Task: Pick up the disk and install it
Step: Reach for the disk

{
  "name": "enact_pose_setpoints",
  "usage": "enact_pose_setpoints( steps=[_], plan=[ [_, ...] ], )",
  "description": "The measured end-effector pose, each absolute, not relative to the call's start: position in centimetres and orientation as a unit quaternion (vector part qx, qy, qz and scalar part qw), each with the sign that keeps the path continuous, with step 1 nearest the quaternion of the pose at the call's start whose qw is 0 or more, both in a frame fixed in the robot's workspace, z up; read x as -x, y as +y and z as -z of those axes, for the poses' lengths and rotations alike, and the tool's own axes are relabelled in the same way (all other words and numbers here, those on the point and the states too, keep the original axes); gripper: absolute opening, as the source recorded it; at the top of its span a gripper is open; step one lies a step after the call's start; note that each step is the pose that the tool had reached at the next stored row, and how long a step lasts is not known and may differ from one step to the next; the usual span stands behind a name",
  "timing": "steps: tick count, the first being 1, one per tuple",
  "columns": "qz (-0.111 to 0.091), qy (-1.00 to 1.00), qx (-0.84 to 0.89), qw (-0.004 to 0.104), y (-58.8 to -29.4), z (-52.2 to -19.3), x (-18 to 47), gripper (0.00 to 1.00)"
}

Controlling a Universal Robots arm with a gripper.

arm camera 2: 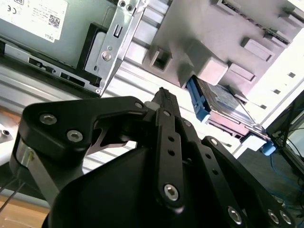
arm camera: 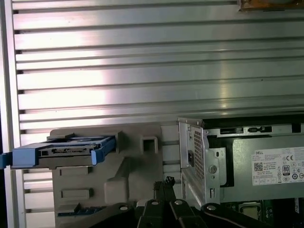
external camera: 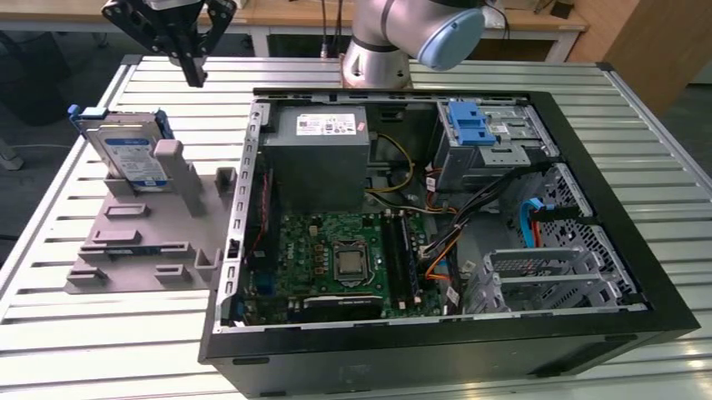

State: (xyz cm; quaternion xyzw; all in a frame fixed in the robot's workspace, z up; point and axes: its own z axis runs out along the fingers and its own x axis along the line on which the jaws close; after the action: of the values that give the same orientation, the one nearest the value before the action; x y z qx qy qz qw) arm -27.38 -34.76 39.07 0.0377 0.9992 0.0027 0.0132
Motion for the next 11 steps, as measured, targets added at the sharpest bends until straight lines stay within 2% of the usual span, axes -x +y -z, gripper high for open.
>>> enact_pose_setpoints(
  steps=[11],
  plan=[
    [-0.003, 0.999, -0.038, 0.012, -33.9, -39.0, 30.3, 0.11]
  ],
)
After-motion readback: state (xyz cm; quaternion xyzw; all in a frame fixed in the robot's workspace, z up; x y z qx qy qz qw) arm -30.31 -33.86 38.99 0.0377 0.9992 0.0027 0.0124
